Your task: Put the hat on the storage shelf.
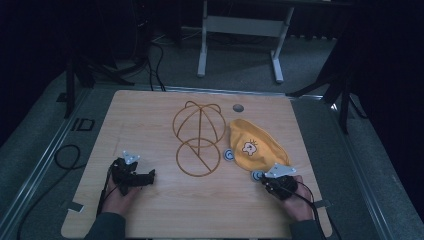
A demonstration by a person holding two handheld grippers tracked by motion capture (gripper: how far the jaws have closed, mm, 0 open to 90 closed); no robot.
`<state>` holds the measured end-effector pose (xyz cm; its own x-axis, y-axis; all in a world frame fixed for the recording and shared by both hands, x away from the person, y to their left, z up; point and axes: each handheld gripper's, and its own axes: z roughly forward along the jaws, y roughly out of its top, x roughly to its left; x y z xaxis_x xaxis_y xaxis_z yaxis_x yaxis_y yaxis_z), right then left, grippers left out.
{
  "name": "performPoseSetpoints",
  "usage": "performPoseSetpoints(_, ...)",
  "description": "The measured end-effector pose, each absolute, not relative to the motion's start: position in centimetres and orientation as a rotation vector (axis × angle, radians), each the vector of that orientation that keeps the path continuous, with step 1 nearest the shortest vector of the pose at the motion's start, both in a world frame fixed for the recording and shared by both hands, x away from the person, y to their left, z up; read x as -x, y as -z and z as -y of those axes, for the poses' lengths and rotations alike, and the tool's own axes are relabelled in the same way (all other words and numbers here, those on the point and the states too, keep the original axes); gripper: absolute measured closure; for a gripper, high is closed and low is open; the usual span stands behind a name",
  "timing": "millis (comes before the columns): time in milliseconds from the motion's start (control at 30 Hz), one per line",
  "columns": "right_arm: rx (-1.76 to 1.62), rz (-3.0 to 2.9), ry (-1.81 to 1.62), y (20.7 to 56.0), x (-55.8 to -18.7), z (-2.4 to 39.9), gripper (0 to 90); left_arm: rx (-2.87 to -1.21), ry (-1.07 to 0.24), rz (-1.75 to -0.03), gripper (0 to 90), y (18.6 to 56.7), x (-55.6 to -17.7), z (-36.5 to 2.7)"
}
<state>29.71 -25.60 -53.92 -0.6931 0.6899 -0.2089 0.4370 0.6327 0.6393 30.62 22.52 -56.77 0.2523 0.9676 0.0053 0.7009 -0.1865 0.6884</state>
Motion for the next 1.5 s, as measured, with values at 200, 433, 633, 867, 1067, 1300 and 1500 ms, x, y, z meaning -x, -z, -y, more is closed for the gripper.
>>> performPoseSetpoints(200,-0.853,-2.427,-0.802,54.1,-30.3,24.4,65.5,-1.96,-0.609,-1.512,0.2,56.8,-30.6,-22.5)
performPoseSetpoints(433,-0.904,-2.449,-0.775,54.8,-31.4,24.2,62.2,-1.96,-0.609,-1.511,0.2,56.8,-30.6,-22.5)
performPoseSetpoints(633,-0.938,-2.452,-0.75,54.7,-32.2,23.8,71.6,-1.961,-0.61,-1.511,0.2,56.8,-30.6,-22.5)
performPoseSetpoints(867,-0.947,-2.431,-0.703,54.2,-32.4,23.2,85.0,-1.96,-0.61,-1.511,0.2,56.8,-30.6,-22.5)
performPoseSetpoints(1067,-0.964,-2.437,-0.733,53.8,-32.4,23.0,85.2,-1.961,-0.609,-1.511,0.2,56.8,-30.6,-22.5)
performPoseSetpoints(1300,-0.955,-2.439,-0.764,52.6,-32.7,23.1,85.2,-1.961,-0.609,-1.511,0.2,56.8,-30.6,-22.5)
performPoseSetpoints(1500,-0.954,-2.438,-0.792,51.5,-32.9,23.2,85.2,-1.962,-0.609,-1.511,0.1,56.8,-30.6,-22.5)
